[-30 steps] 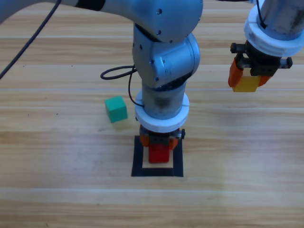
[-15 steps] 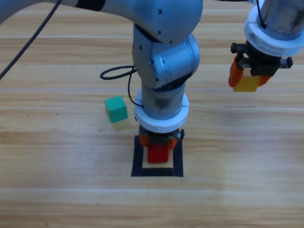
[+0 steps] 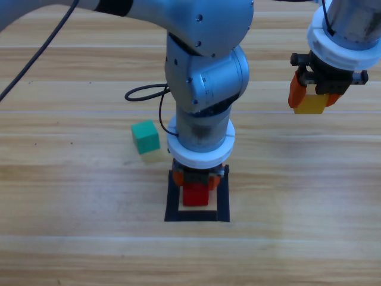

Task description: Stack the blocks in the rectangular block: red at the bottom, yellow in the middle, green on top

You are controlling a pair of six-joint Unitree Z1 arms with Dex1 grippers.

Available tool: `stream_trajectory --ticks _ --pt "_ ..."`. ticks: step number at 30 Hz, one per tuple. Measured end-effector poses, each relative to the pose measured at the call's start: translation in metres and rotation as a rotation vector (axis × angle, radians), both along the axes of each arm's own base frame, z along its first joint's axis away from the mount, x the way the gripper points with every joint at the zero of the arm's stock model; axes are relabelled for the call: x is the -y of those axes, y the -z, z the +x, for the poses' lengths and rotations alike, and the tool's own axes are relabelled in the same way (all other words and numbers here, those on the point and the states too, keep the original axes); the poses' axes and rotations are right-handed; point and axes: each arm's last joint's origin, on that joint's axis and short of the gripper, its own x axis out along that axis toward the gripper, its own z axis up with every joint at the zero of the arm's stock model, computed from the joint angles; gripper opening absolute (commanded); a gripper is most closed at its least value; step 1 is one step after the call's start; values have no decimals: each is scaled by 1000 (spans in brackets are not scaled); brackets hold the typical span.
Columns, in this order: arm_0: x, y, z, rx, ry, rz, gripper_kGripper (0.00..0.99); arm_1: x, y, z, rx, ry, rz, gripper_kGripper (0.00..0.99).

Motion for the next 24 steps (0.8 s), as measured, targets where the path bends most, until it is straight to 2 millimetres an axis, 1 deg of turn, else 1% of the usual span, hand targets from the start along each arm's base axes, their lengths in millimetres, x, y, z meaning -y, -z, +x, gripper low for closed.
stream_trajectory --ticks 13,21,23,24 --pt "2 0 -1 3 4 -5 41 1 0 1 18 6 -21 0" --pt "5 4 -2 2 9 -3 43 1 0 1 20 7 -24 0" --pt "5 5 -2 2 9 -2 58 1 0 1 20 7 -24 0" --pt "5 5 -2 2 9 -2 81 1 0 1 20 7 -24 0"
